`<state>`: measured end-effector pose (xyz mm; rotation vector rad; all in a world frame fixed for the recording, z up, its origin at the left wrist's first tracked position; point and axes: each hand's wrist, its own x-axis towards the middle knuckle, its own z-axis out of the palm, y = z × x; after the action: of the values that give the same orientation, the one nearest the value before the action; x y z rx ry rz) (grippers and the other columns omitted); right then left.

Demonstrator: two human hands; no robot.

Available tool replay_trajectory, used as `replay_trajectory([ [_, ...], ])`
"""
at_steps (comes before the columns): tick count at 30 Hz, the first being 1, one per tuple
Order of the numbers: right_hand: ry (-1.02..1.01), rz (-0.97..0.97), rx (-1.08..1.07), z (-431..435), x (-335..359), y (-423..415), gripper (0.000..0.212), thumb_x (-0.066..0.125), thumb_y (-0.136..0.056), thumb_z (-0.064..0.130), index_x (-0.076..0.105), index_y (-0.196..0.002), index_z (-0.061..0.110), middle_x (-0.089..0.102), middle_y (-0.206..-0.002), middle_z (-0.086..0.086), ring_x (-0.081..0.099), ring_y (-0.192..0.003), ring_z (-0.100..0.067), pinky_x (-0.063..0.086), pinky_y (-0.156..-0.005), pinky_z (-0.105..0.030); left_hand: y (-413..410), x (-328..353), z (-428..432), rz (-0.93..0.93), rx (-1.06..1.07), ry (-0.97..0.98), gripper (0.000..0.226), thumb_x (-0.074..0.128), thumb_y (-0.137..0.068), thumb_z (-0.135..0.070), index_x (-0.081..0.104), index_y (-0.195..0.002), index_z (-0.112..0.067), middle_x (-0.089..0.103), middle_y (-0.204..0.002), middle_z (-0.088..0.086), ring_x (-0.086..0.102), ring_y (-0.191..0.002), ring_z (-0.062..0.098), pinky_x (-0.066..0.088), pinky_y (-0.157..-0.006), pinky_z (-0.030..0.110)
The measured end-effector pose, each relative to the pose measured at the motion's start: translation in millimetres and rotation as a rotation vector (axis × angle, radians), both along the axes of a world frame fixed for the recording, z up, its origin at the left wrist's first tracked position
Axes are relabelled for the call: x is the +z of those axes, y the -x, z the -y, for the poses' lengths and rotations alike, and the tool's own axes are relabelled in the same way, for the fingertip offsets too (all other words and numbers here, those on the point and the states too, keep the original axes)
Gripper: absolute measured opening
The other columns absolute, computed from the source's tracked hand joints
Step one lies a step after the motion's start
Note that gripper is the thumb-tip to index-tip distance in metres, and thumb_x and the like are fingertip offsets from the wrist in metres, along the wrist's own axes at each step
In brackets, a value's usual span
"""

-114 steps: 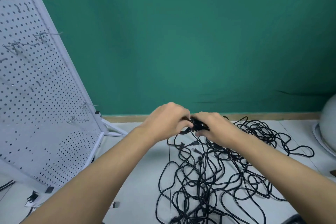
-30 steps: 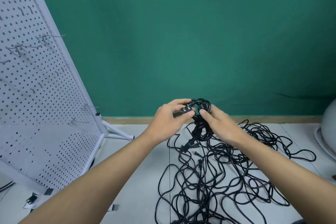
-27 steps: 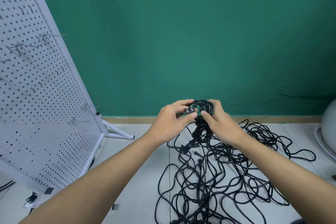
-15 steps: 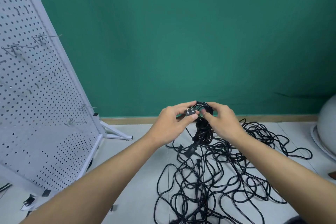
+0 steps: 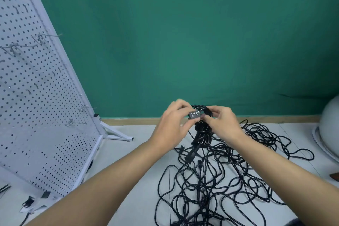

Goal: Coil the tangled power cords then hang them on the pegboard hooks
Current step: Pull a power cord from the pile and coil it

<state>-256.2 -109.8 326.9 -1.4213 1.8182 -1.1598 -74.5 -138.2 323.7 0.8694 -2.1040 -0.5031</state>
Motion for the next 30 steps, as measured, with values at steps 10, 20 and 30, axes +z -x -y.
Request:
replay_trajectory([
  [10, -0.021, -0.141, -0.002, 0, 4, 12, 0.020, 0.067, -0.095, 0.008, 0.077, -0.089, 0.024, 0.074, -0.083, 0.012, 0.068, -0.084, -0.014, 0.048, -0.070, -0.021, 7, 5, -6, 0.105, -0.235, 0.213, 0.017, 0.066, -0.100, -0.019, 0.075, -0.113, -0.013, 0.074, -0.105, -0.004, 0.059, -0.086, 0.017, 0.049, -0.082, 0.028],
  [20, -0.034, 0.018, 0.106, 4, 4, 19, 0.016, 0.074, -0.093, 0.019, 0.078, -0.104, 0.030, 0.079, -0.098, 0.012, 0.075, -0.088, -0.012, 0.059, -0.081, -0.036, -5, 14, 3, 0.207, -0.052, -0.077, 0.020, 0.062, -0.100, -0.042, 0.070, -0.108, -0.025, 0.057, -0.079, 0.001, 0.046, -0.075, 0.007, 0.042, -0.071, 0.032],
  [30, -0.083, 0.387, 0.184, -4, 16, -1, 0.016, 0.057, -0.104, 0.005, 0.072, -0.104, 0.012, 0.077, -0.099, -0.007, 0.076, -0.082, -0.012, 0.063, -0.073, -0.027, -6, 10, 12, 0.197, -0.019, -0.185, 0.021, 0.054, -0.106, -0.034, 0.070, -0.115, -0.025, 0.066, -0.085, -0.008, 0.047, -0.082, 0.007, 0.038, -0.074, 0.026],
])
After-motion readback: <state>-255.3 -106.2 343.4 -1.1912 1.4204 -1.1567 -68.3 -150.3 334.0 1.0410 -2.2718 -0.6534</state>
